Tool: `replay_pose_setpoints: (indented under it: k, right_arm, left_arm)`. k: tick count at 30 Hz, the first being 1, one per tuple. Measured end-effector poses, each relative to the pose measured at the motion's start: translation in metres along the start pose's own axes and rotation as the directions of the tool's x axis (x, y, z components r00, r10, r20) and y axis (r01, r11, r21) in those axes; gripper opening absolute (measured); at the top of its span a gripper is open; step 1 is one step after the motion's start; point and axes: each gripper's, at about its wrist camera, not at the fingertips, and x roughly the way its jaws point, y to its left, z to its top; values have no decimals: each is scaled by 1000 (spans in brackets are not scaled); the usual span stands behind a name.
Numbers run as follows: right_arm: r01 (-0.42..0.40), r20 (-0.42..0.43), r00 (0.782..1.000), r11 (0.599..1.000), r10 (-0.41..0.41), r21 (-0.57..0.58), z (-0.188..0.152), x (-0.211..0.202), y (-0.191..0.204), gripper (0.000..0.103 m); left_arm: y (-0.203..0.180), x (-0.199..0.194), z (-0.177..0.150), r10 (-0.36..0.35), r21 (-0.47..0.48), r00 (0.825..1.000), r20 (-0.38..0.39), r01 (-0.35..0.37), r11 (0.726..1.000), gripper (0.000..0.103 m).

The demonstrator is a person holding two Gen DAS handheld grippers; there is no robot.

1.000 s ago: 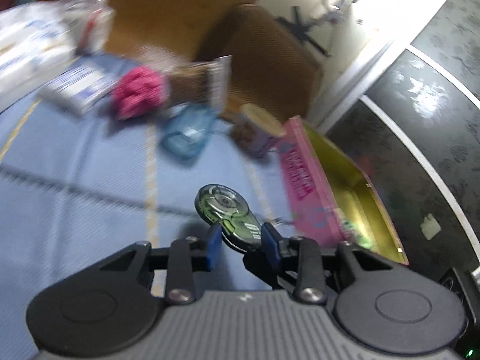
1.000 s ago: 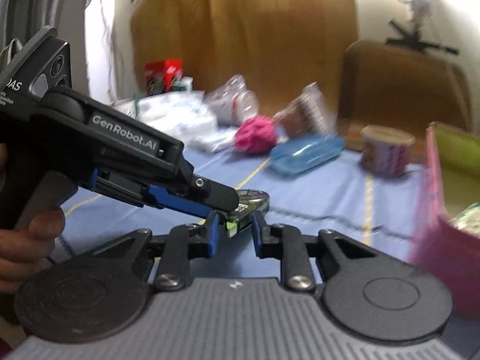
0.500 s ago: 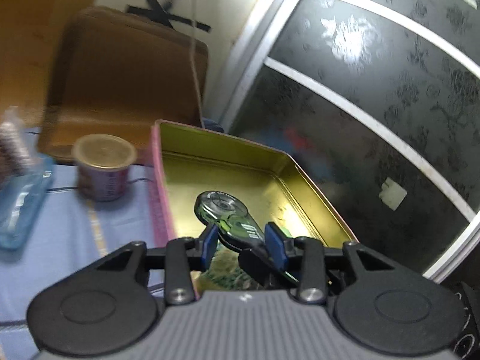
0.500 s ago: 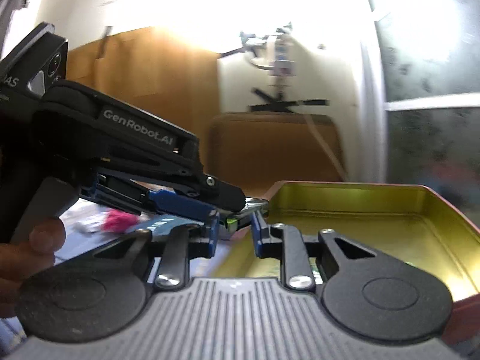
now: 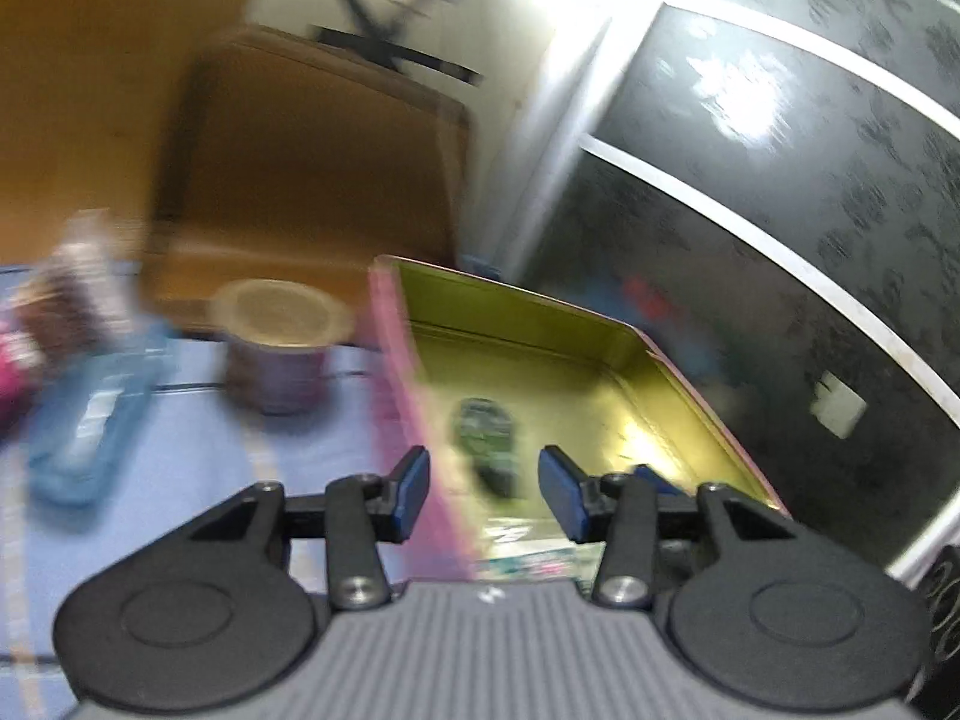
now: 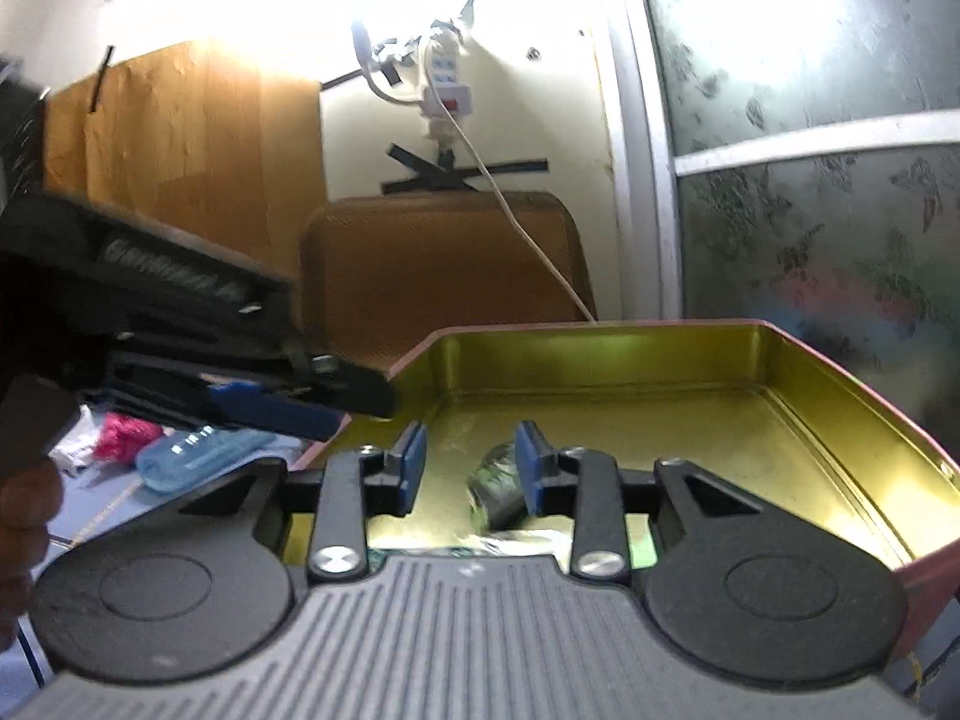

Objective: Organize soft objects
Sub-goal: 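Carry the correction tape into the pink tin and open the right gripper, then move the right gripper to the cotton-swab pack and grasp it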

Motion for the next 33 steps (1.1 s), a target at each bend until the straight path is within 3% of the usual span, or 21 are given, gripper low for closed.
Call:
replay_pose_setpoints:
  k: [5,9,12,14,15,16,17,20,23,25,26,27,28,29,33]
  right_arm:
    - [-104,-4,995,993,104,-57,4,2,32,35]
    - [-230,-84,971,969,223,-85,2,16,64,36]
    - [-299,-140,948,950,285,-91,4,33,87,40]
    - [-326,-160,938,940,308,-98,9,49,103,45]
    - [-334,-167,934,938,316,-93,14,60,111,45]
    - [-343,-170,930,935,325,-88,20,70,119,49]
    - [-347,-168,929,934,330,-82,26,81,125,58]
    - [-327,-160,936,943,315,-57,49,122,142,81]
    - [-311,-186,936,950,300,-34,65,164,156,90]
    - [-310,-236,925,950,297,-23,69,191,163,89]
    - [-329,-266,912,944,312,-20,68,199,165,83]
    - [-353,-310,891,936,331,-13,66,207,166,68]
    - [-363,-356,871,932,338,-5,61,211,167,22]
    - [-368,-371,862,930,345,9,57,207,165,22]
    - [-409,-305,878,910,369,-77,43,144,159,21]
  left_arm:
    - [70,-38,-15,175,-113,984,35,-170,979,43]
    - [123,-68,-31,393,-167,918,52,-380,910,43]
    - [154,-84,-40,490,-222,870,60,-467,856,43]
    - [170,-89,-47,502,-264,863,62,-471,842,42]
    - [176,-94,-49,479,-298,874,82,-437,848,45]
    - [178,-97,-50,475,-309,874,103,-426,850,47]
    - [179,-97,-50,488,-313,866,108,-436,844,48]
    - [178,-97,-50,480,-303,868,127,-427,852,49]
    - [177,-97,-50,474,-292,868,147,-419,860,55]
    - [176,-100,-52,467,-297,870,157,-410,863,56]
    - [176,-102,-53,463,-302,872,160,-404,863,57]
    - [176,-104,-53,458,-310,874,163,-396,864,57]
    - [176,-105,-54,456,-319,874,166,-390,864,57]
    - [178,-106,-54,452,-327,876,169,-383,864,57]
    - [182,-109,-55,432,-347,884,178,-354,868,58]
